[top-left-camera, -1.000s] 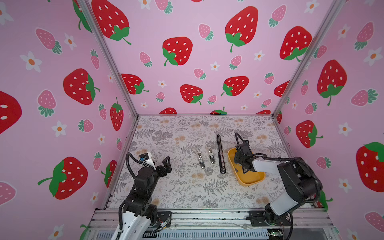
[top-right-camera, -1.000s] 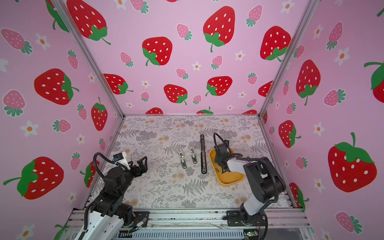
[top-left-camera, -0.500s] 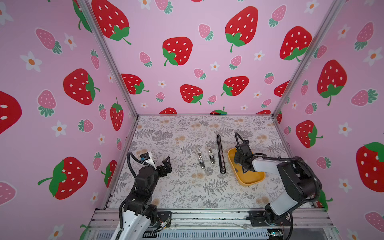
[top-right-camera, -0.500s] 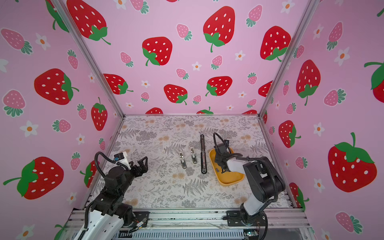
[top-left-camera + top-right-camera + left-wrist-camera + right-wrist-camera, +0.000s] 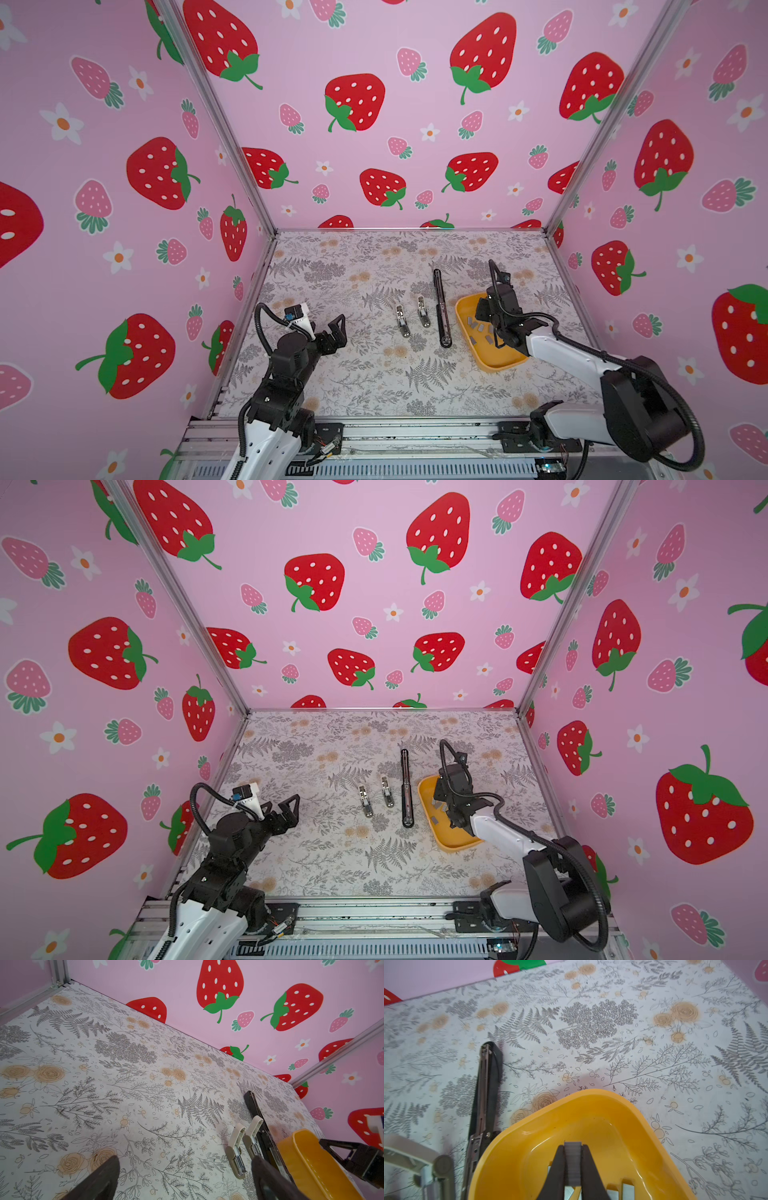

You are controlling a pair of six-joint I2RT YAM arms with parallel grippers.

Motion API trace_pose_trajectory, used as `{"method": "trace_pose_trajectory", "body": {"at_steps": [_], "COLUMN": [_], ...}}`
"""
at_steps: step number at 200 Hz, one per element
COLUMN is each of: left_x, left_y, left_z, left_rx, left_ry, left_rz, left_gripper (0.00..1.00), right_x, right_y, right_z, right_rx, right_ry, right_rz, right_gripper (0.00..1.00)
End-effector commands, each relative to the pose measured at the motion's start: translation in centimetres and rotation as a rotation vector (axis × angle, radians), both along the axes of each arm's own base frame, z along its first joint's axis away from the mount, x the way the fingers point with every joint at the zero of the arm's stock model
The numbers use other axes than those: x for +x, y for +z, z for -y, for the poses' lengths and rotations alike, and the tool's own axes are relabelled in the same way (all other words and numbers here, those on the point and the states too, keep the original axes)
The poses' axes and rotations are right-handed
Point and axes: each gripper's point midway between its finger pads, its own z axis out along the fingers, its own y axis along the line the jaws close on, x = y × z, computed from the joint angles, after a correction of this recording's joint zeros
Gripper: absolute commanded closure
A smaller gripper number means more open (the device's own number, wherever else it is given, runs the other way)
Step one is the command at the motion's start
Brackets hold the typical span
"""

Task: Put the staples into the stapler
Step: 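Lift the staple strip and carry it over the black stapler's open channel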

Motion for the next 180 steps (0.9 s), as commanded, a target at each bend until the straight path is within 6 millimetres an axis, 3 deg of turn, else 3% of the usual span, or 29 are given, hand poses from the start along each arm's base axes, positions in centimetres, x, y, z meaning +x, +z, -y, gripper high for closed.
{"method": "trace_pose_trajectory", "body": {"at_steps": [1, 47, 96, 133, 180], "left_x": [-0.1, -0.3, -0.6, -0.5, -0.3], "left_y": [2.2, 2.9, 3.9, 3.7, 3.0], "left_z": [2.1, 3.3, 5.3, 6.5, 7.4], "left_rx": [-0.025, -0.049, -0.116, -0.135, -0.094], "left_ry": [-0.121, -0.186, -0.296, -0.343, -0.374], "left_rz": [0.073, 0.096, 0.128, 0.129, 0.101], "left_gripper": [0.01, 0.01, 0.02, 0.02, 0.03], "right_x": [-1.4, -4.3, -8.9, -11.6, -12.1], "right_y": [1.2, 4.6, 7.7, 6.9, 3.3], "right_z": [-1.0, -4.0, -8.4, -10.6, -12.4], "right_rx": [0.046, 0.145, 0.205, 0.179, 0.133], "right_ry": [0.081, 0.231, 0.372, 0.380, 0.347], "right_rz": [0.040, 0.130, 0.240, 0.239, 0.151], "right_gripper": [0.89, 0.90, 0.92, 0.92, 0.92]}}
